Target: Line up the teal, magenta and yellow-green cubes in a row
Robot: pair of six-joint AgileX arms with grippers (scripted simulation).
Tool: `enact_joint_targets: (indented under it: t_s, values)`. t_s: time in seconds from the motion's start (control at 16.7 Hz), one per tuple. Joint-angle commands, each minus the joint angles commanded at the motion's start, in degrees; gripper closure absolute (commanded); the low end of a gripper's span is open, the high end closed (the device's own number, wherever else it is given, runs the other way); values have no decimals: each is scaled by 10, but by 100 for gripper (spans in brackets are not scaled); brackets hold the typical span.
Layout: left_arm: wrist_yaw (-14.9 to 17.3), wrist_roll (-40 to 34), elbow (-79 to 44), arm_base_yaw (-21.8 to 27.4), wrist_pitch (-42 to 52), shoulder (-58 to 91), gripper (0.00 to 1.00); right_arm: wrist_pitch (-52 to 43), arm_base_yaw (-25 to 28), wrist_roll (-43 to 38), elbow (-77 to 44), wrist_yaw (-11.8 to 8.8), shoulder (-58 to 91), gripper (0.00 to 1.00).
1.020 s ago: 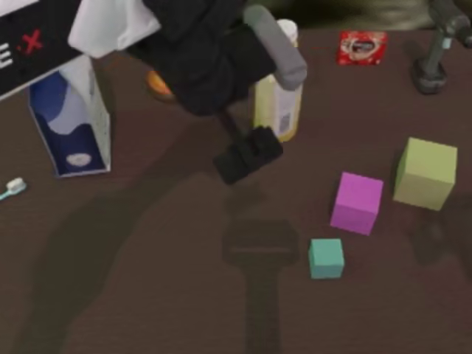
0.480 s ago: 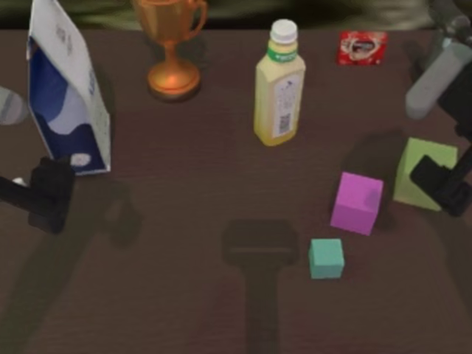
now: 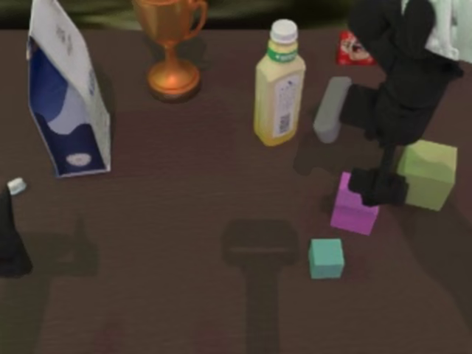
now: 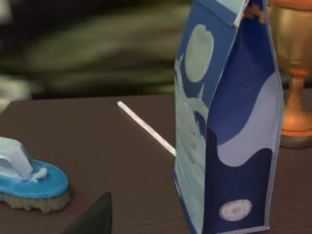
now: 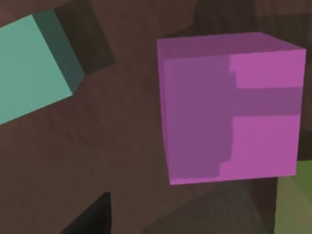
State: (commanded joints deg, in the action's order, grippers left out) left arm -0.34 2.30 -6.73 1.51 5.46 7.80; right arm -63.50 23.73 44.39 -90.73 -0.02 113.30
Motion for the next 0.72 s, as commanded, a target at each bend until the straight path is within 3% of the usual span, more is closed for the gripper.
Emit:
enact_joint_targets:
  t_s: [0.24, 0.72]
  values:
    - [3, -22, 64, -25, -51, -74, 0, -33, 14, 27, -58, 1, 63, 0]
    - [3, -23, 67, -27, -55, -78, 0, -12, 14, 29, -46, 2, 74, 0]
